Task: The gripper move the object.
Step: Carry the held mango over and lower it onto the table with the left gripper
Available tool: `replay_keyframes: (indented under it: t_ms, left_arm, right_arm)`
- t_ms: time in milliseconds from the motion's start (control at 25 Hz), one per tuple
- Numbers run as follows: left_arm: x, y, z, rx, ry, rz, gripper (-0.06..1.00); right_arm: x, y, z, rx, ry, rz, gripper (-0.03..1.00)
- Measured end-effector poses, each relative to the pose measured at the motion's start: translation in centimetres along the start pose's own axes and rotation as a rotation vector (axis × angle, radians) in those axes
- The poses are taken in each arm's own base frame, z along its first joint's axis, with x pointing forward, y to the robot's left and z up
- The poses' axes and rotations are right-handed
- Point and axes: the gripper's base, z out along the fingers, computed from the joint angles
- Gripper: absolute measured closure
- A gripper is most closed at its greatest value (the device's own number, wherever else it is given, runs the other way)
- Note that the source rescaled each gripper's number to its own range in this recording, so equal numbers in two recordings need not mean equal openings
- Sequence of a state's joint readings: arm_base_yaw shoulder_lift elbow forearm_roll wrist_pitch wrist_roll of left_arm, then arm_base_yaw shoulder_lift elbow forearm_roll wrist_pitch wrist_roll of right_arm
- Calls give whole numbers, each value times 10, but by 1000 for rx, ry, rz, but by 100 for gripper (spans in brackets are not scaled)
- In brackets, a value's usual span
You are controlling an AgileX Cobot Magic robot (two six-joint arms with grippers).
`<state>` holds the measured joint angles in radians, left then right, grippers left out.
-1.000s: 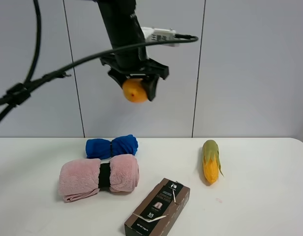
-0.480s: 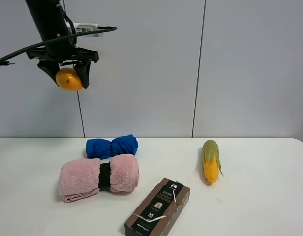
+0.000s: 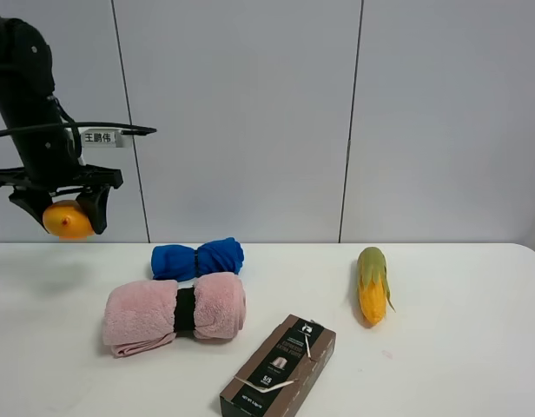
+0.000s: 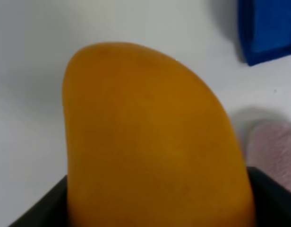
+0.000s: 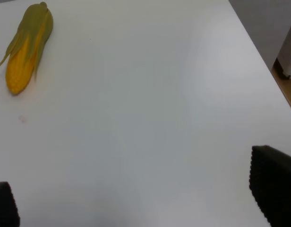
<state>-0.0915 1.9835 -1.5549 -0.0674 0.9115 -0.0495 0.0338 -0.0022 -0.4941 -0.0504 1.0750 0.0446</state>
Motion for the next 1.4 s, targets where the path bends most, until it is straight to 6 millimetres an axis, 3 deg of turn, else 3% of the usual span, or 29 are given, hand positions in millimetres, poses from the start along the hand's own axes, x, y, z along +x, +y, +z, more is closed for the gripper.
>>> replay_keyframes:
  t_ms: [200, 400, 680, 920, 1200, 1240, 1280, 1320, 1400]
  left_arm:
    - [42, 1, 22, 62, -101, -94, 93]
    - [71, 8, 47, 18, -110, -16, 93]
    - [72, 15, 53, -10, -174, 24, 93]
    - [77, 18, 80, -19, -126, 56, 93]
    - [79, 19, 89, -28, -118, 162, 93]
    - [79, 19, 89, -29, -122, 170, 87]
    - [78, 19, 89, -29, -129, 172, 69]
    - [77, 19, 89, -30, -140, 173, 42]
    - [76, 19, 89, -31, -155, 171, 11]
  right_arm:
    - [0, 0, 0, 0, 0, 0, -3]
    - [0, 0, 0, 0, 0, 0, -3]
    - [0, 0, 0, 0, 0, 0, -3]
    - [0, 0, 0, 0, 0, 0, -3]
    - [0, 0, 0, 0, 0, 0, -3]
    - [0, 0, 0, 0, 0, 0, -3]
    - [0, 0, 0, 0, 0, 0, -3]
    - [0, 0, 0, 0, 0, 0, -3]
    - [0, 0, 0, 0, 0, 0, -3]
